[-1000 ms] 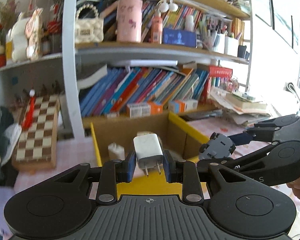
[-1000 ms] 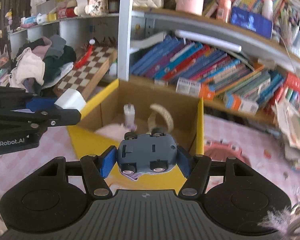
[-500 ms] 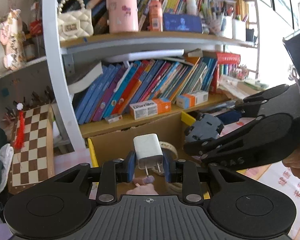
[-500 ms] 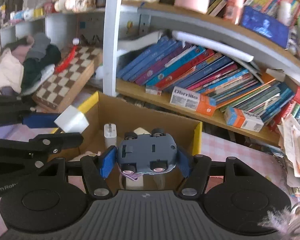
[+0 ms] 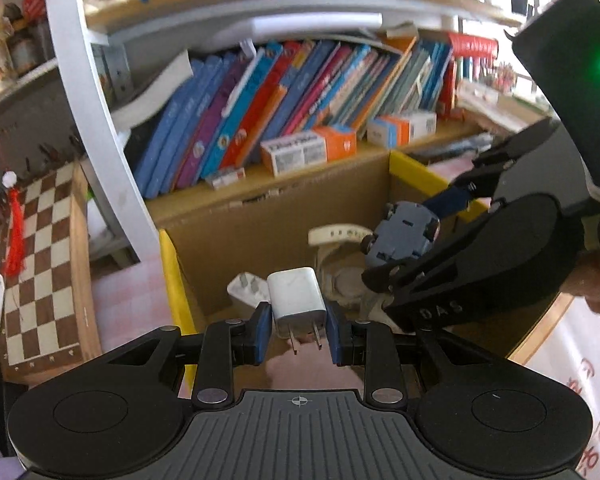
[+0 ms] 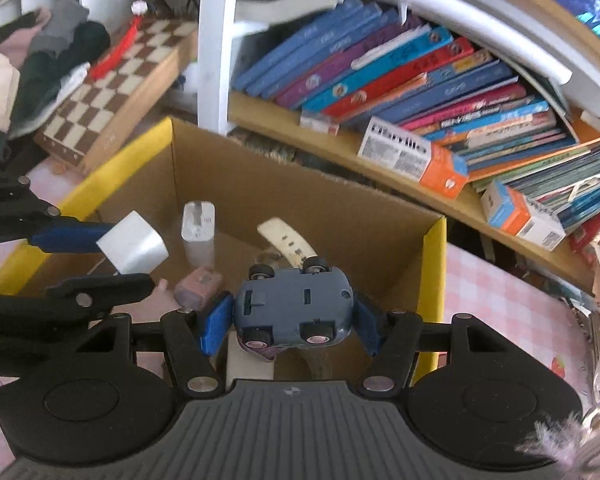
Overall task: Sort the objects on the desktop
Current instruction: 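Open the left tool to drop the charger while the right tool releases the car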
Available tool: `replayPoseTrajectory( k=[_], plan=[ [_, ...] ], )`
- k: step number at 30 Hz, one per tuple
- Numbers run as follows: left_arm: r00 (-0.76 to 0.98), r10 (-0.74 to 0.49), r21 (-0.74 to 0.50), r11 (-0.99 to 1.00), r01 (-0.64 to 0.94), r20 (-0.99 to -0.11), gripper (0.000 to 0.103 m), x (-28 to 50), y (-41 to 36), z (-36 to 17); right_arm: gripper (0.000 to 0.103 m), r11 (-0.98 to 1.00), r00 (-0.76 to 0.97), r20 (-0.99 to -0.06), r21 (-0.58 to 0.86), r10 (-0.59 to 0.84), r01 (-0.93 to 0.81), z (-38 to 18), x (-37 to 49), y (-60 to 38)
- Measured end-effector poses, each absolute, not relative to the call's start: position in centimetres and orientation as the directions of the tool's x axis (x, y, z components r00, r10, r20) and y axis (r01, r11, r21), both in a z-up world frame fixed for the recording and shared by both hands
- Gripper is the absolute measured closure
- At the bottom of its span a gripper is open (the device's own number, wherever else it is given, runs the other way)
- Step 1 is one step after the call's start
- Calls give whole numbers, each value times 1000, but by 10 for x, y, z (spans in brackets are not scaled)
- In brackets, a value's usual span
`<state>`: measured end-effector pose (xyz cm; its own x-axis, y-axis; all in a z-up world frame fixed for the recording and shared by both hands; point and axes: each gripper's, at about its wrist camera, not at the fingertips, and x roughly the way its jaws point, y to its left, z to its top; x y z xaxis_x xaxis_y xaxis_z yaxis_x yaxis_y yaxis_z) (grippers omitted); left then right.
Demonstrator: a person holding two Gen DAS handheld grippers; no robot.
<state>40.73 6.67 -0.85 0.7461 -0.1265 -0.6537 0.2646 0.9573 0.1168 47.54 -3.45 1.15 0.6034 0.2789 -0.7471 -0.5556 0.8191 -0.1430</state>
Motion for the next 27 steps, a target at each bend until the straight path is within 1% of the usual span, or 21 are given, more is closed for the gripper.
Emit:
replayPoseTrajectory(
  k=[7, 15, 18, 21, 22, 23, 27],
  plan=[
    [709, -122, 107, 957, 269, -694, 76, 417, 70, -21, 42, 815, 569, -774, -124, 278, -566, 0, 482, -33],
    [705, -132, 111, 951, 287, -697, 74, 417, 66, -22, 40, 808, 560, -777, -118, 287, -577, 0, 482, -32],
    [717, -131, 119, 950, 287, -685, 68, 414, 66, -20, 35, 813, 566, -774, -117, 285, -570, 1, 481, -35],
    [732, -125, 127, 952, 279, -670, 58, 409, 66, -15, 31, 819, 582, -761, -120, 286, -561, 5, 477, -39],
    [737, -121, 130, 953, 274, -665, 53, 408, 67, -13, 29, 821, 589, -755, -121, 289, -558, 7, 476, -40],
    [743, -121, 131, 953, 272, -658, 50, 406, 66, -12, 28, 823, 596, -749, -121, 291, -554, 9, 474, -42],
    [767, -120, 141, 954, 265, -630, 48, 397, 63, -2, 28, 835, 628, -716, -117, 305, -538, 21, 466, -48]
  ],
)
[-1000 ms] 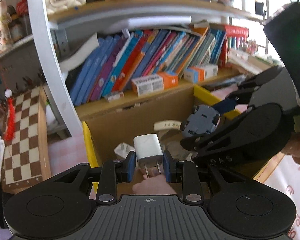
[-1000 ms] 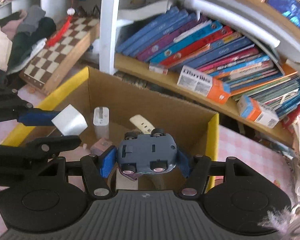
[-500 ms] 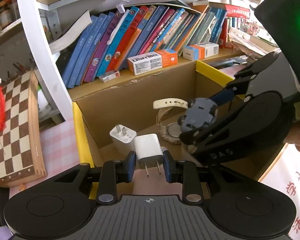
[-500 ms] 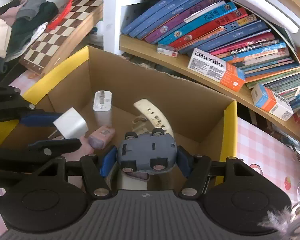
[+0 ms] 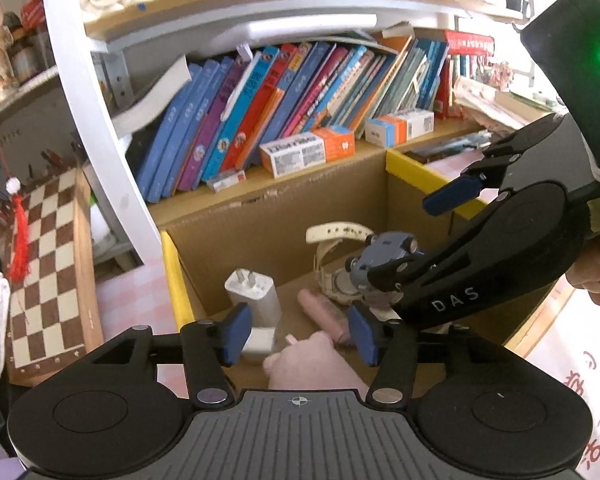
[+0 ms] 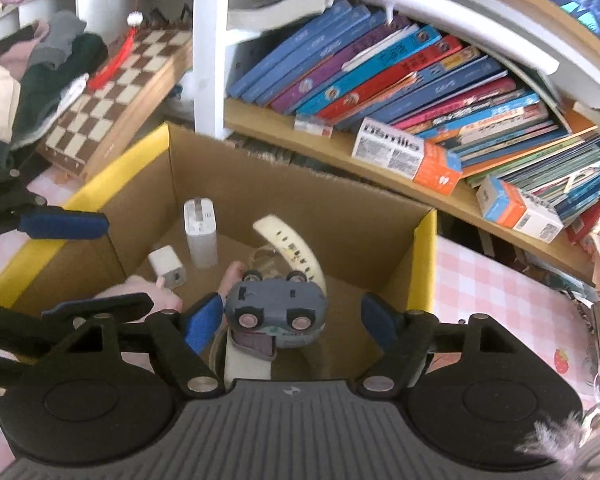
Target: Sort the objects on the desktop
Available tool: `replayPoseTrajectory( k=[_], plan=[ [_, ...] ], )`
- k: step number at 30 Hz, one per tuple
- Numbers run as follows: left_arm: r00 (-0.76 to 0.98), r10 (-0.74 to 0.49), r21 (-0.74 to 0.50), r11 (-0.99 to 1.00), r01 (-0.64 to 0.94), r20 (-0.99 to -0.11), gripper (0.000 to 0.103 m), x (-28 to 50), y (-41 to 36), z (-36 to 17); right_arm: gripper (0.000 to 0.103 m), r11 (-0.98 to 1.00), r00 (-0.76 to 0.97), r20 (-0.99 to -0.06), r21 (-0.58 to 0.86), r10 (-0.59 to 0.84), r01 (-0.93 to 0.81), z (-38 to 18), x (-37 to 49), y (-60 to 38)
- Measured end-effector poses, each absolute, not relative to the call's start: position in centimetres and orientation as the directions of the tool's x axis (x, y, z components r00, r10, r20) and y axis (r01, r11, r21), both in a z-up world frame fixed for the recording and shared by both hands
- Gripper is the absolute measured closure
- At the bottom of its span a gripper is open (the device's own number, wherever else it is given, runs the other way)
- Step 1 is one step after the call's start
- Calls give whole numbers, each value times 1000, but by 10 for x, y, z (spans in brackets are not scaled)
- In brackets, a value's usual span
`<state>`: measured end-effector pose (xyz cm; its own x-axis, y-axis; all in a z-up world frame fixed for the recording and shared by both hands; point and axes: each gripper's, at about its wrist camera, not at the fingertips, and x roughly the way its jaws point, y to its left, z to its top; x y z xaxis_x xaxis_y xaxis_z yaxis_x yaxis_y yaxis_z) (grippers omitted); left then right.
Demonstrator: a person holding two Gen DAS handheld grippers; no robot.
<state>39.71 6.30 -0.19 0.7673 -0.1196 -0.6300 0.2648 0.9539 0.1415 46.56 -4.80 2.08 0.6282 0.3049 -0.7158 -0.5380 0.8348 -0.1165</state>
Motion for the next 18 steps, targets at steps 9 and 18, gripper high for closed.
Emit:
replayPoseTrajectory(
  k=[9, 18],
  plan=[
    [837, -133, 154, 956, 250, -531, 37, 359, 54, 33, 28, 860, 707, -618, -95, 344, -501, 56, 427, -70],
    [874, -153, 108, 968, 227, -461, 31, 299, 57, 58, 27, 867, 759, -524, -74, 386, -492, 86, 361, -104]
  ],
)
